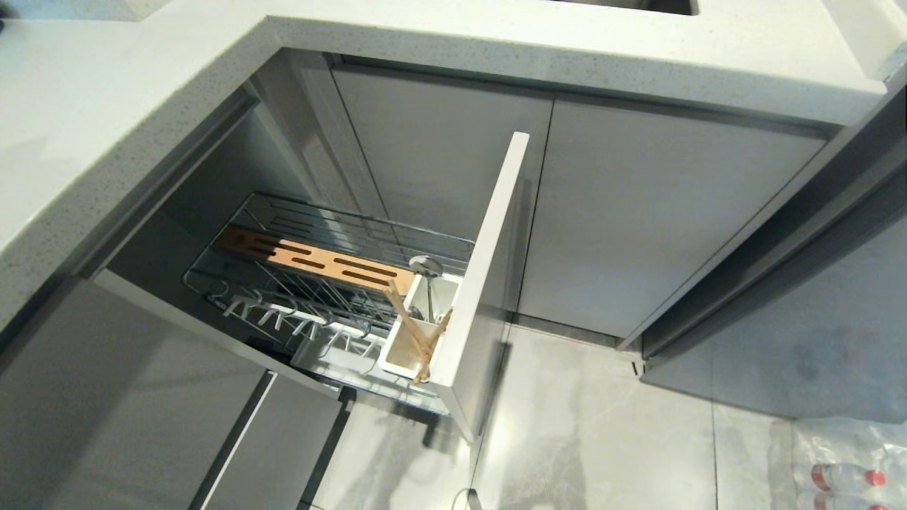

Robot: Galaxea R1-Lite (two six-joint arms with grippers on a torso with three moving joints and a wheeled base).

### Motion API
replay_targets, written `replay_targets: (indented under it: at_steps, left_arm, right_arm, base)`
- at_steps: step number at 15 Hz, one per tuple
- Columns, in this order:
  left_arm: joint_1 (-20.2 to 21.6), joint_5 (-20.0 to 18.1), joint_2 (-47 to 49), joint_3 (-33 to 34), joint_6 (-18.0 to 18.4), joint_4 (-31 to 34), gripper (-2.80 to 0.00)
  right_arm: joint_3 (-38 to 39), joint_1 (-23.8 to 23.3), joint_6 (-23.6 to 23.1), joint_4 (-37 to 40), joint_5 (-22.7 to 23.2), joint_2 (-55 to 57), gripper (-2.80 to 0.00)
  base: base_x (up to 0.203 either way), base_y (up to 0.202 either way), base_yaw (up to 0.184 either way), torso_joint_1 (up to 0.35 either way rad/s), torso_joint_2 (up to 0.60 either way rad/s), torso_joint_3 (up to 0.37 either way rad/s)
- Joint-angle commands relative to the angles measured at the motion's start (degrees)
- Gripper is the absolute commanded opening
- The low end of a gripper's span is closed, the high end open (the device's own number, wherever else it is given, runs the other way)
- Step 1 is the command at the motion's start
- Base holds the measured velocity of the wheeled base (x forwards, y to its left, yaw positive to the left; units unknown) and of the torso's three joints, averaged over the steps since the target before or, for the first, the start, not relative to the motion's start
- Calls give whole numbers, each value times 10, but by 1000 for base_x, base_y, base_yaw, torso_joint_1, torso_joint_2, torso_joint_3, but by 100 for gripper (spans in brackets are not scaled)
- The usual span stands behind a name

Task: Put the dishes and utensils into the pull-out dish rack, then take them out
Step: Take the bowl out of the cupboard

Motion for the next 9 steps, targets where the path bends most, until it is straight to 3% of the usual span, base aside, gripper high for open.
replay_targets:
  at_steps: [1,4,6,9]
  left_arm:
    - [22,4,46,-8,31,15,-280]
    - [37,11,111,-20,60,30,-280]
    - [42,-5,140,-28,68,37,-280]
    - [26,-14,150,-27,73,70,-280]
  right_arm:
    - [1,0,0,0,0,0,-280]
    - [1,0,0,0,0,0,-280]
    - [1,0,0,0,0,0,-280]
    - [1,0,0,0,0,0,-280]
  base:
    - [0,0,0,0,0,0]
    - [0,0,0,0,0,0]
    - [0,0,0,0,0,0]
    - [0,0,0,0,0,0]
